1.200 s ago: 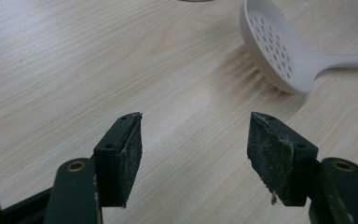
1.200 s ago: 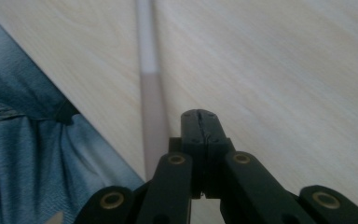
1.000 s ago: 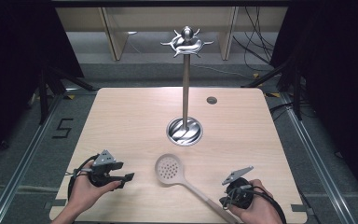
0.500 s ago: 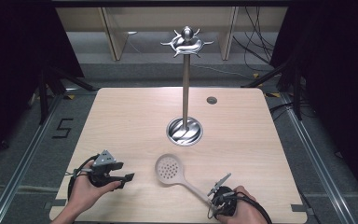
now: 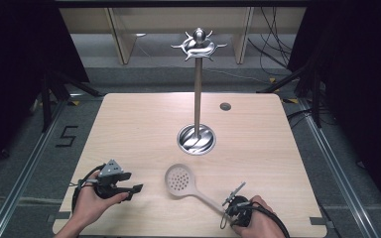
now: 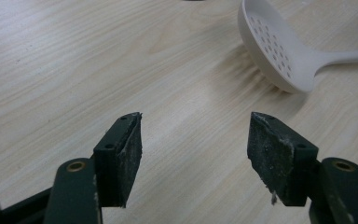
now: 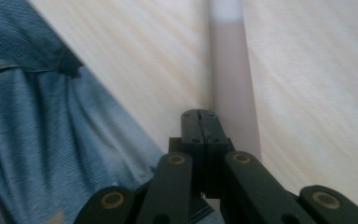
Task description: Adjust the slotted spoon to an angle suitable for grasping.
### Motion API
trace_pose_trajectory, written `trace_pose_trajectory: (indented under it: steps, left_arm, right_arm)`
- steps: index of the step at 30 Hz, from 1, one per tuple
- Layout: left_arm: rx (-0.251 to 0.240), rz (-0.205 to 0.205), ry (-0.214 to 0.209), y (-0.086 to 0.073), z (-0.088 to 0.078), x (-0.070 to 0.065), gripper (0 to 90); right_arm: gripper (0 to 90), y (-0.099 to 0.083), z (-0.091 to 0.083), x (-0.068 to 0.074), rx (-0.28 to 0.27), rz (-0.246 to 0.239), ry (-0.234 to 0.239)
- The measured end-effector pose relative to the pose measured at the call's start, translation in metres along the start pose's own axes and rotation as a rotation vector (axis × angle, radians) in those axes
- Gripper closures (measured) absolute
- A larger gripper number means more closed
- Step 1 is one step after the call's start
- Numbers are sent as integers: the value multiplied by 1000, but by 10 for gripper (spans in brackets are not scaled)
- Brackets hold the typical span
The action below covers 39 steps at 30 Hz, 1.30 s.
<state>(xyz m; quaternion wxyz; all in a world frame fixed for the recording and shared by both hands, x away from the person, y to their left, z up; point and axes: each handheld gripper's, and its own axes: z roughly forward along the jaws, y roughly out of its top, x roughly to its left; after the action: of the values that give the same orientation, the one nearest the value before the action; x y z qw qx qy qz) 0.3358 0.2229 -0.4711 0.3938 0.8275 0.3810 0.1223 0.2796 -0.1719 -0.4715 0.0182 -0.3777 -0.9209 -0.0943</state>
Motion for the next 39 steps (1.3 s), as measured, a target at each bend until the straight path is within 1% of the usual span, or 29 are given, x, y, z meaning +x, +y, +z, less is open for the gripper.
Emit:
trace_pose_trajectory:
  steps: [1,3,4,5,6,7,8,9,10,11,12,13,14,15,16,17,19,20,22,23,24,26,27,28,33,34,37,38,39]
  left_arm:
    - [0,0,0,0,0,0,350]
    - [6,8,1,0,-1,0,350]
    - [6,8,1,0,-1,0,350]
    - [-2,-4,-1,0,0,-1,350]
    - [6,13,7,0,0,1,350]
    - [11,7,-1,0,0,0,350]
    - [11,7,-1,0,0,0,350]
    - [11,8,-2,0,0,0,350]
    - [11,8,-2,0,0,0,350]
    - [-1,-5,-4,0,1,-1,350]
    - [-2,-4,-2,0,0,-1,350]
    - [-2,-3,0,0,0,0,350]
    - [-2,-3,0,0,0,0,350]
    - [10,-18,-3,0,1,0,350]
    - [10,-18,-3,0,1,0,350]
    - [10,9,2,0,0,1,350]
    - [16,11,-3,1,0,0,350]
    - [12,4,-3,0,0,0,350]
    - [9,4,-1,0,0,0,350]
    - [11,-16,-3,0,0,0,350]
    - [7,-18,1,0,1,0,350]
    - [8,-17,-1,0,0,-1,350]
    - [8,4,-2,1,0,0,350]
    - [6,11,3,1,1,1,350]
    - [7,0,-4,0,1,0,350]
    - [8,2,-4,1,1,0,350]
    - [8,20,2,1,1,1,350]
    - [9,9,-3,1,1,1,350]
    - [6,6,-4,1,1,1,350]
  right_arm:
    - [900,0,-1,-5,7,-13,-32]
    - [900,1,0,-10,13,-16,-66]
    - [900,1,0,-10,13,-16,-66]
    - [900,3,0,-14,10,-23,-89]
    - [900,3,1,-14,1,-16,-111]
    - [900,5,-1,-20,15,-20,-114]
    - [900,5,-1,-20,15,-20,-114]
    - [900,8,-1,-27,16,-5,-129]
    - [900,9,-1,-29,17,4,-128]
    - [900,9,-1,-29,17,4,-128]
    - [900,11,0,-34,13,18,-148]
    - [900,15,-2,-38,14,47,-136]
    - [900,15,-2,-38,14,47,-136]
    - [900,20,-2,-42,9,83,-128]
    - [900,22,-2,-44,10,78,-135]
    - [900,25,-2,-46,8,92,-138]
    - [900,26,-2,-49,3,84,-141]
    - [900,30,-3,-53,1,93,-153]
    - [900,34,-3,-58,-6,104,-153]
    - [900,37,-3,-60,-6,116,-159]
    - [900,38,-3,-62,-15,103,-167]
    - [900,42,-4,-65,-10,123,-167]
    - [900,44,-4,-66,-10,134,-168]
    - [900,45,-3,-68,-19,130,-170]
    - [900,51,-2,-78,-43,139,-173]
    - [900,53,-3,-79,-33,153,-170]
    - [900,56,-2,-83,-55,163,-170]
    - [900,58,-2,-84,-51,174,-170]
    - [900,59,-2,-85,-50,166,-165]
